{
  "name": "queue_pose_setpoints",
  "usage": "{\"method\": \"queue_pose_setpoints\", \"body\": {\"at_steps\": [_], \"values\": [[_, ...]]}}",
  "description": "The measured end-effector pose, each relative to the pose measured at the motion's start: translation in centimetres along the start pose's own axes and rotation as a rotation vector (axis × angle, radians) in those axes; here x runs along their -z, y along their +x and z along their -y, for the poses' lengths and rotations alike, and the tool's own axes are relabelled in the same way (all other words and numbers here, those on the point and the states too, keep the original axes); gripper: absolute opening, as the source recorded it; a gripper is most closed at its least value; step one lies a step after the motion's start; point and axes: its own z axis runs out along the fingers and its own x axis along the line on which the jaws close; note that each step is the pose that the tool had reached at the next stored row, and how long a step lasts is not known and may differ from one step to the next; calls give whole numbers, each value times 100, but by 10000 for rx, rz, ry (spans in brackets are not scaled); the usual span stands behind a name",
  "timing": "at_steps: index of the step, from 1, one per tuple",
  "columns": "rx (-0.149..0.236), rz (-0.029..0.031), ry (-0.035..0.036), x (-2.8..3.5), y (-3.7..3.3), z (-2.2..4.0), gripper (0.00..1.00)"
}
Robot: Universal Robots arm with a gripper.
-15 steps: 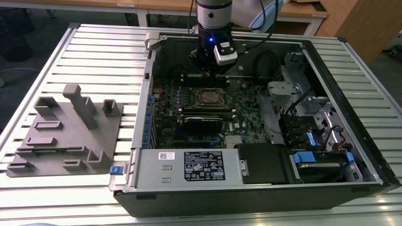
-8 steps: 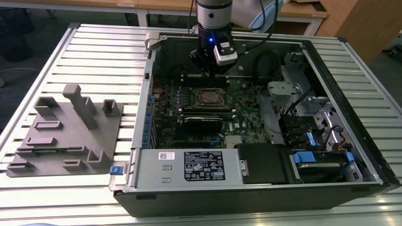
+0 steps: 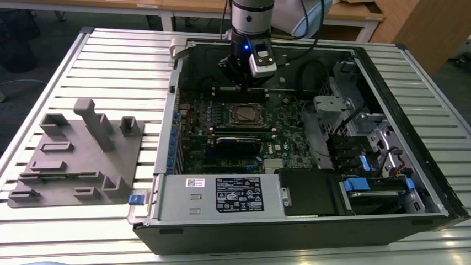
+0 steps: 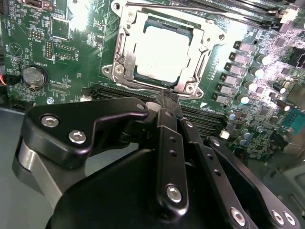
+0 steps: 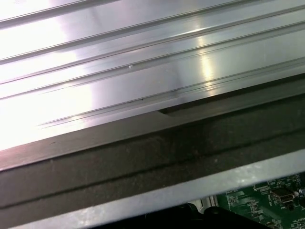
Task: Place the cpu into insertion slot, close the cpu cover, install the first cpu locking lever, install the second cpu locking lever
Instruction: 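Install the first cpu locking lever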
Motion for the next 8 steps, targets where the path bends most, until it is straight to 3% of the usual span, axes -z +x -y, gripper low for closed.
{"method": "queue_pose_setpoints", "body": {"at_steps": [2,6,8], "values": [[6,-6,-26,-1,-1,2,11],[30,-45,-215,-1,-6,21,11],[52,-48,-257,-2,-9,33,11]]}}
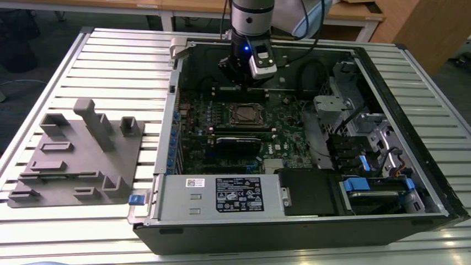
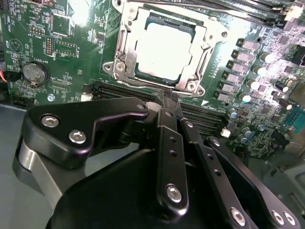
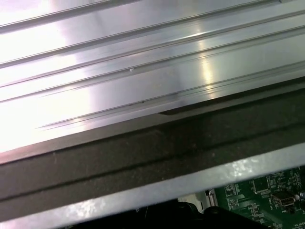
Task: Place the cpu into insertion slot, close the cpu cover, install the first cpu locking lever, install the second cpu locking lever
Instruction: 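Install the first cpu locking lever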
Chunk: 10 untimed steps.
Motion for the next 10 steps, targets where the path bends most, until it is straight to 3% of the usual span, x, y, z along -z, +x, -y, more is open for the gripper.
{"method": "queue_pose_setpoints", "body": {"at_steps": [10], "values": [[269,4,-10,-2,-25,103,11]]}}
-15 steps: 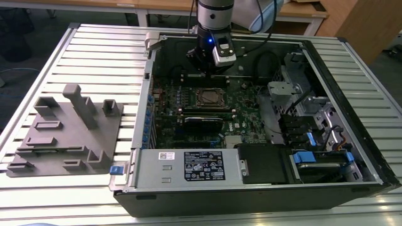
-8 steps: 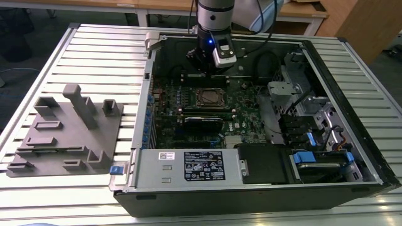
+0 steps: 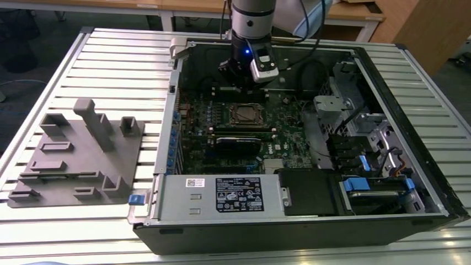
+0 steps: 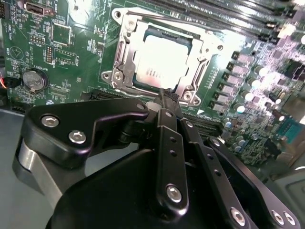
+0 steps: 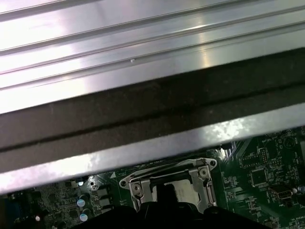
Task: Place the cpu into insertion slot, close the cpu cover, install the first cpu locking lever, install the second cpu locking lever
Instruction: 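Install the first cpu locking lever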
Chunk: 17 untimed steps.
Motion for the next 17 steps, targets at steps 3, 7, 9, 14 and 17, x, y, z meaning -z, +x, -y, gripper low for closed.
{"method": "queue_pose_setpoints", "body": {"at_steps": [3,7,9,14,17], "values": [[117,3,-5,0,-5,23,11],[210,12,-11,-1,-12,57,11],[250,20,-27,-1,-15,69,11],[316,22,-115,-2,-20,92,11],[320,22,-115,-1,-20,92,11]]}}
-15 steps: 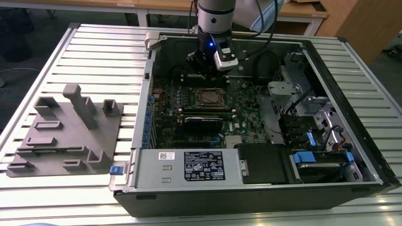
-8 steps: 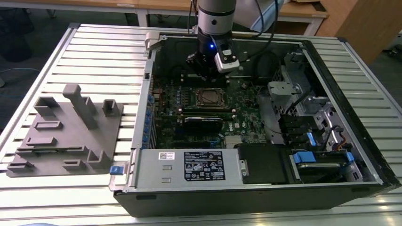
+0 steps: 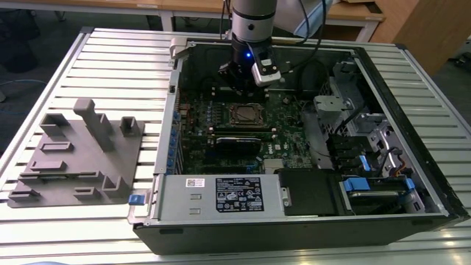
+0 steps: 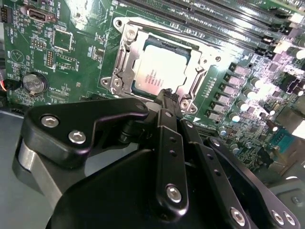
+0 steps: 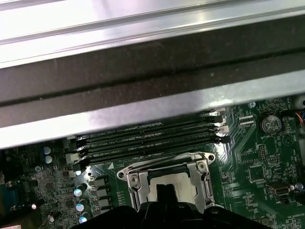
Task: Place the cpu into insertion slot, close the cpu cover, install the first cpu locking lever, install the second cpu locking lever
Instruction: 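Install the first cpu locking lever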
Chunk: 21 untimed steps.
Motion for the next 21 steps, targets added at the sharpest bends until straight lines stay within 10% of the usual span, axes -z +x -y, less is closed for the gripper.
{"method": "queue_pose_setpoints", "body": {"at_steps": [11,21], "values": [[-2,-17,-84,-1,-38,185,11],[622,-38,-102,-25,-109,179,11]]}}
